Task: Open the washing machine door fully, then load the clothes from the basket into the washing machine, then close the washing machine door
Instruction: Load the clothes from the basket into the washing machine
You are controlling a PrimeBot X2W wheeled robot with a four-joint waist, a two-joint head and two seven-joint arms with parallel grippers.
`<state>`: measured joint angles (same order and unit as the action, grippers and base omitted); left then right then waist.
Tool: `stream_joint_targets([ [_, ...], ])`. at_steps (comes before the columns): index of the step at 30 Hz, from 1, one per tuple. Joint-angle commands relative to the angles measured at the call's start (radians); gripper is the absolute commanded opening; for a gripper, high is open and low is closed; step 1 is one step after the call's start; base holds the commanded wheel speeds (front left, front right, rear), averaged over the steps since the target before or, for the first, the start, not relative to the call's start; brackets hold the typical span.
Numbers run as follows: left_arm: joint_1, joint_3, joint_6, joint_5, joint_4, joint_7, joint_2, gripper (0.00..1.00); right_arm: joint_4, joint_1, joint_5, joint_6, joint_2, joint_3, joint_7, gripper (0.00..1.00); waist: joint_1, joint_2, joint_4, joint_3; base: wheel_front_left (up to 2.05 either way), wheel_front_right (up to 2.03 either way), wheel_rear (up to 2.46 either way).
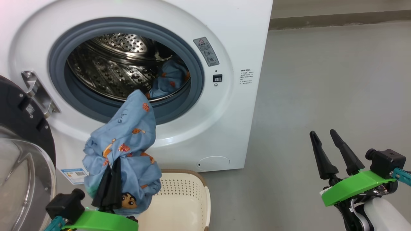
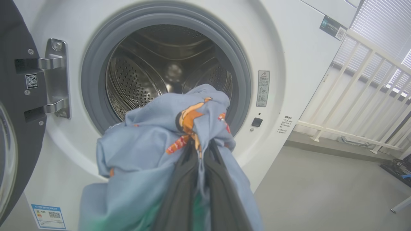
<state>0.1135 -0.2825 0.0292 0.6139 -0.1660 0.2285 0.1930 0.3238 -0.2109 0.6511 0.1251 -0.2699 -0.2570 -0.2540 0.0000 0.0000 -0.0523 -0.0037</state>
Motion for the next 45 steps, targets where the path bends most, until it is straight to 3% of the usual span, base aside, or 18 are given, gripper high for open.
stream_joint_targets([
  [1, 0.01, 0.035, 0.007, -0.009, 0.034, 0.001, 0.017, 0.0, -0.023, 0.002, -0.003, 0.006, -0.019, -0.019, -0.008, 1.0, 0.0, 0.0, 0.001, -0.001, 0.0, 0.0, 0.0],
  [15, 0.012, 0.03, 0.024, -0.005, 0.041, -0.006, 0.017, 0.0, -0.019, -0.005, -0.007, 0.006, -0.023, -0.033, -0.008, 1.0, 0.0, 0.0, -0.001, 0.005, 0.0, 0.0, 0.0],
  [23, 0.105, 0.023, 0.024, 0.005, -0.031, -0.053, 0.014, 0.0, -0.024, -0.011, -0.005, 0.006, -0.025, -0.041, -0.008, 1.0, 0.0, 0.0, -0.012, 0.031, 0.0, 0.0, 0.0],
  [45, 0.855, 0.034, -0.042, -0.034, -0.621, -0.034, 0.024, 0.0, -0.097, -0.144, 0.0, 0.006, 0.018, -0.027, -0.008, 1.0, 0.0, 0.0, -0.162, 0.432, 0.0, 0.0, 0.0],
])
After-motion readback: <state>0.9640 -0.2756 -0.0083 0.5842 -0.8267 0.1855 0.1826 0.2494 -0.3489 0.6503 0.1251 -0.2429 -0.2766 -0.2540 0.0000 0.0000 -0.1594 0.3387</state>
